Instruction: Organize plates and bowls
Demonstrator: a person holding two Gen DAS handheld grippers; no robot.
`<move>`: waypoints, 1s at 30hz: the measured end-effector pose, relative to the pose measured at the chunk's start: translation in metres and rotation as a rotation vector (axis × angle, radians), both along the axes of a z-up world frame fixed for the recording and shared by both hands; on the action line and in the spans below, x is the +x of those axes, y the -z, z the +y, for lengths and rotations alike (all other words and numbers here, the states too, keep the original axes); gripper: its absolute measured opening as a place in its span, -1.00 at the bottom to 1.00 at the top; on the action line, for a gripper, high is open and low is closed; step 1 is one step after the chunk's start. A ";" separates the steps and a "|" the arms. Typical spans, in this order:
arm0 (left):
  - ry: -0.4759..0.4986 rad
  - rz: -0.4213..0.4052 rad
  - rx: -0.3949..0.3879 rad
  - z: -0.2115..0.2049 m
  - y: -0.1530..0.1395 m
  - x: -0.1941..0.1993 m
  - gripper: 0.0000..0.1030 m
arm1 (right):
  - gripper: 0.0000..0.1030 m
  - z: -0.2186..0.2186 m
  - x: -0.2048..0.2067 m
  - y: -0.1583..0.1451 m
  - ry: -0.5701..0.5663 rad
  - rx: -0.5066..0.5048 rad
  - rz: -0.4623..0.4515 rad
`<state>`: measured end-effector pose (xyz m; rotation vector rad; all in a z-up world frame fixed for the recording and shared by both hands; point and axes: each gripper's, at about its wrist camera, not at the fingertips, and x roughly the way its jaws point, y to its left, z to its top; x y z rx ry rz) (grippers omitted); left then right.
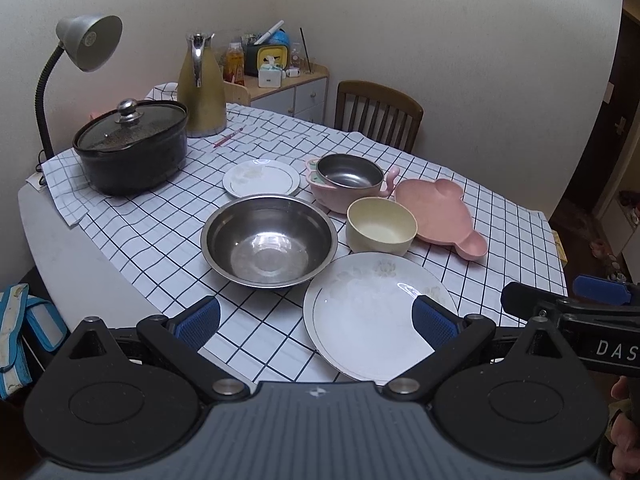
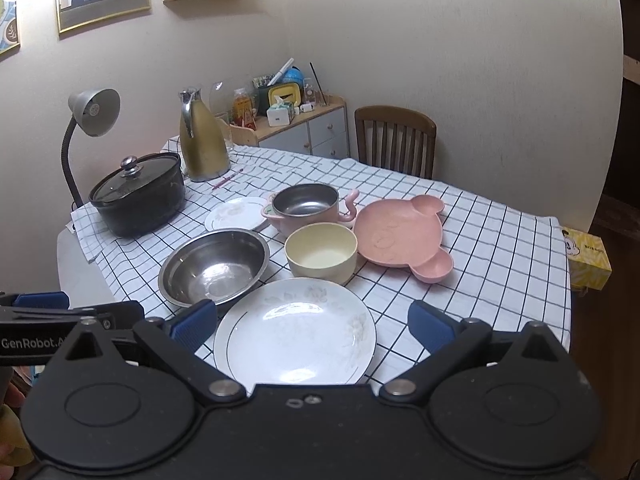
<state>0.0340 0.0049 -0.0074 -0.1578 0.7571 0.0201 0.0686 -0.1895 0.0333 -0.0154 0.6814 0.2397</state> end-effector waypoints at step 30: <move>-0.049 0.321 -0.129 0.008 0.133 0.128 0.91 | 0.68 -0.035 0.150 0.133 0.027 -0.075 0.395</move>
